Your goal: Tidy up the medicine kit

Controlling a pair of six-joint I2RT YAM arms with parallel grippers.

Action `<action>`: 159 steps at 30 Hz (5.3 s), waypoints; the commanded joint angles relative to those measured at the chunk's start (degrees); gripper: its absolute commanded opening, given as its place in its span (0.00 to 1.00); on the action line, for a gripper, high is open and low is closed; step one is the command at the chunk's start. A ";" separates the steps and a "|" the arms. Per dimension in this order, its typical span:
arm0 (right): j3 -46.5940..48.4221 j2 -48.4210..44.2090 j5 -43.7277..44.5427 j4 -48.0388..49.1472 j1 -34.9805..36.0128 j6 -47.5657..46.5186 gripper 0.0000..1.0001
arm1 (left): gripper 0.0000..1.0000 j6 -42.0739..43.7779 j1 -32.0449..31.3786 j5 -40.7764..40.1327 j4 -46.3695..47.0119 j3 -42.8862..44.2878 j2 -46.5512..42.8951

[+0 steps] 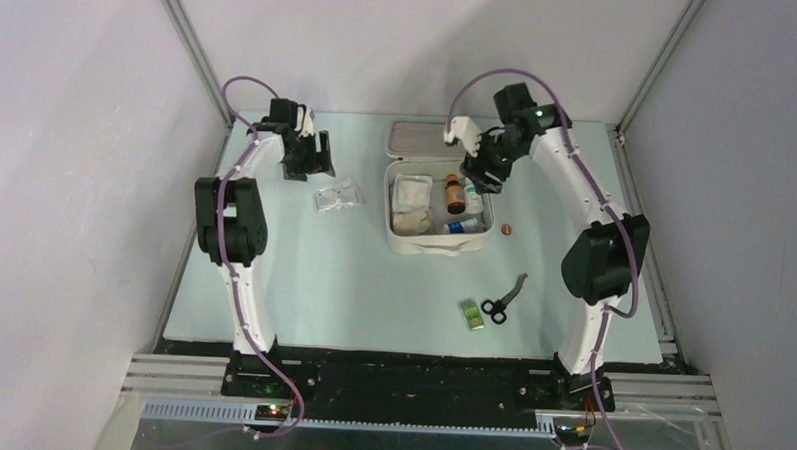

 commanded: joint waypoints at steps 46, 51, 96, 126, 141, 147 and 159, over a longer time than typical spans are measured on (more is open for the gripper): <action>3.46 -6.61 -3.73 -5.42 -4.98 23.31 0.64 | 0.00 -5.54 0.24 26.08 0.71 -1.83 -18.10; 5.84 -6.08 -2.67 -2.53 -7.69 27.30 0.64 | 0.00 -3.69 -3.73 27.31 0.67 2.88 -20.33; 0.67 -11.46 0.73 2.59 -12.00 32.46 0.66 | 0.00 -26.18 -28.20 -6.17 2.77 -6.76 -9.03; -52.62 -37.07 -4.55 12.03 6.21 58.25 0.82 | 0.99 -1.11 -21.72 -29.92 0.02 13.66 -18.77; -56.03 -20.49 11.80 13.68 20.13 79.46 0.73 | 1.00 -2.73 -17.75 -30.68 0.13 -1.46 -29.94; -54.97 -16.64 12.72 15.70 22.29 79.31 0.73 | 0.99 -5.04 -13.77 -27.17 0.05 -3.94 -31.33; -55.91 -13.70 20.42 21.04 24.02 78.05 0.66 | 0.97 -7.04 -12.21 -23.65 0.05 -4.21 -30.78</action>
